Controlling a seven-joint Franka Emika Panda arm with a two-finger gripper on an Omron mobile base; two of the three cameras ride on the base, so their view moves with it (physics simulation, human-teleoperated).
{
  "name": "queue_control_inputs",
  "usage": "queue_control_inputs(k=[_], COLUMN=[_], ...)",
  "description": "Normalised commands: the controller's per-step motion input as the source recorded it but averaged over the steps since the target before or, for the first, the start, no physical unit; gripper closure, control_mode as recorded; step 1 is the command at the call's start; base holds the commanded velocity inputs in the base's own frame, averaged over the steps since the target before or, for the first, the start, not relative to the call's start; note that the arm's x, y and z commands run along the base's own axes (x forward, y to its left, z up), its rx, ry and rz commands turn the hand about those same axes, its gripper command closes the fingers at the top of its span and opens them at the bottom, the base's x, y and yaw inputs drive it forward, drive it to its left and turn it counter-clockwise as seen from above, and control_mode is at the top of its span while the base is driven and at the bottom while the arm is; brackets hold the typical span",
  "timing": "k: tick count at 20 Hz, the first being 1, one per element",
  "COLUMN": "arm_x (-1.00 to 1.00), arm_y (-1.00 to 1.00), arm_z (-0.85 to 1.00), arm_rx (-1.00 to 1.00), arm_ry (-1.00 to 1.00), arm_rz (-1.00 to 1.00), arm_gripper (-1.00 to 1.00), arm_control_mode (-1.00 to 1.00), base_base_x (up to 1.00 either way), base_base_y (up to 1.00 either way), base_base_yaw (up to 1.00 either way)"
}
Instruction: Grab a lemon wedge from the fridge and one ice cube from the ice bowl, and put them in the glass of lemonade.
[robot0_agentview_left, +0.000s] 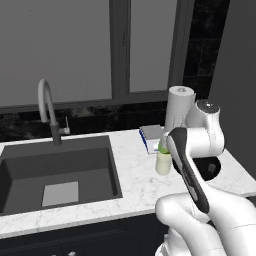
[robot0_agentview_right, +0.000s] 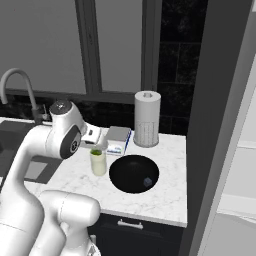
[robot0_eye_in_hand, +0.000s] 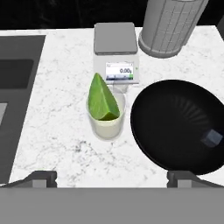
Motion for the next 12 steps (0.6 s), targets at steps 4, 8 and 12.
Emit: queue_control_inputs(k=[4, 8, 12], arm_x=[-0.95, -0.90, -1.00], arm_y=[-0.01, 0.00, 0.00], arm_z=[0.88, 1.00, 1.00], arm_rx=[0.00, -0.01, -0.01], arm_ry=[-0.29, -0.22, -0.19], arm_rz=[0.00, 0.00, 0.00], arm_gripper=[-1.00, -1.00, -1.00], arm_control_mode=[-1.00, -1.00, -1.00], base_base_x=[0.00, 0.00, 0.00], base_base_y=[0.00, 0.00, 0.00], base_base_yaw=[0.00, 0.00, 0.00])
